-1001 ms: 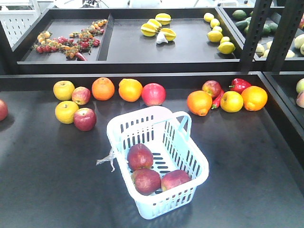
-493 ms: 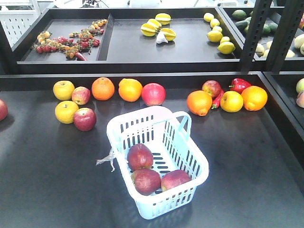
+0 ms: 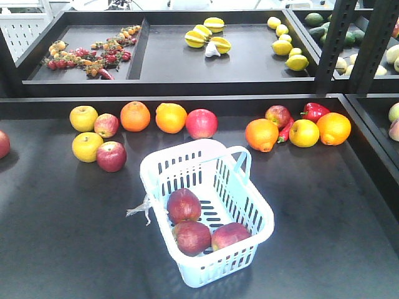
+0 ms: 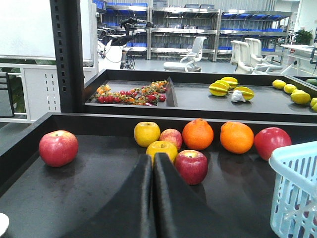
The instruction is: Pick three apples into basket with both arms
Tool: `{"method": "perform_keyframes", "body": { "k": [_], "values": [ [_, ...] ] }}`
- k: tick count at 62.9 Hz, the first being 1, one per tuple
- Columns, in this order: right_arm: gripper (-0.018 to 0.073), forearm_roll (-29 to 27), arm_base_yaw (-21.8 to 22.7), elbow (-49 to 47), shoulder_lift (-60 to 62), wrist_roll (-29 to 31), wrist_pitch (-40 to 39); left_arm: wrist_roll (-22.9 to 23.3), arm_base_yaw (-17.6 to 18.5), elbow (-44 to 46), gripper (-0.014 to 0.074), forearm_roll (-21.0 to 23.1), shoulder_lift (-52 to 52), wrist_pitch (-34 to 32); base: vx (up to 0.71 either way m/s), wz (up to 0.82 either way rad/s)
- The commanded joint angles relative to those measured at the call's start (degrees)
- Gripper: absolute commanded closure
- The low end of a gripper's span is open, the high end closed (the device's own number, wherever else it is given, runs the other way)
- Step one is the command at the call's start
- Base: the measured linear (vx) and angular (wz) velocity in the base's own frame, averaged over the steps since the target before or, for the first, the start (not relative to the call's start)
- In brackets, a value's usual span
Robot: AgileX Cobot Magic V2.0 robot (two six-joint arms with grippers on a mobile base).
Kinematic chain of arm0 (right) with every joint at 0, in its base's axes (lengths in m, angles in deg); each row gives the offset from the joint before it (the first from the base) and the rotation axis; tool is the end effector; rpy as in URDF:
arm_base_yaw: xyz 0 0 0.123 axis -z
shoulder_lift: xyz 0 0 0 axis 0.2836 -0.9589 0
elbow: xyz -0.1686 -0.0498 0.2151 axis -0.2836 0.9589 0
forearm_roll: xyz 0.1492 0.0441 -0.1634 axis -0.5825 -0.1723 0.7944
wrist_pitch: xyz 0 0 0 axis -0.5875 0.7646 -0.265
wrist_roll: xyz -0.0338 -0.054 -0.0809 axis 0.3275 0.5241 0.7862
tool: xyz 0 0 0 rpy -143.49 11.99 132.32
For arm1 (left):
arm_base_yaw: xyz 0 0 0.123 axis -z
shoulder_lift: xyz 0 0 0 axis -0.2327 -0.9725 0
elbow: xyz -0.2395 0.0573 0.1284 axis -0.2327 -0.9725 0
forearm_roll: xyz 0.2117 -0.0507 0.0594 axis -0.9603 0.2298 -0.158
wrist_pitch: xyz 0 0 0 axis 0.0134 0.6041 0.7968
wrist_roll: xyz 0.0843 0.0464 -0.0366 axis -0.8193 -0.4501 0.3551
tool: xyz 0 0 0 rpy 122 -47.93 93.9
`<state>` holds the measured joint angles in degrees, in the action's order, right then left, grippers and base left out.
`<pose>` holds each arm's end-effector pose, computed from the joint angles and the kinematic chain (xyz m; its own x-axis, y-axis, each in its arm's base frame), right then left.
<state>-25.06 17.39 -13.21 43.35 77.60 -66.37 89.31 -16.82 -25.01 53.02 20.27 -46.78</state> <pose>0.0496 -0.0008 0.1992 0.0090 0.1019 -0.9948 0.0159 0.9947 0.1020 0.0492 0.0030 0.1992 0.0042 -0.0772 -0.9970 -0.0595 0.9952 -0.0773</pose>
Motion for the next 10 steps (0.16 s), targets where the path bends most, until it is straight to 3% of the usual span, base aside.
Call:
{"method": "perform_keyframes", "body": {
  "k": [1,10],
  "values": [
    [0.0564,0.54,0.24,0.84,0.63,-0.12,-4.31,0.03,-0.12,-1.35,0.0603,0.31,0.26,-4.37,0.0,0.0],
    [0.0564,0.54,0.24,0.84,0.63,-0.12,-4.31,0.03,-0.12,-1.35,0.0603,0.31,0.26,-4.37,0.0,0.0]
  ]
}}
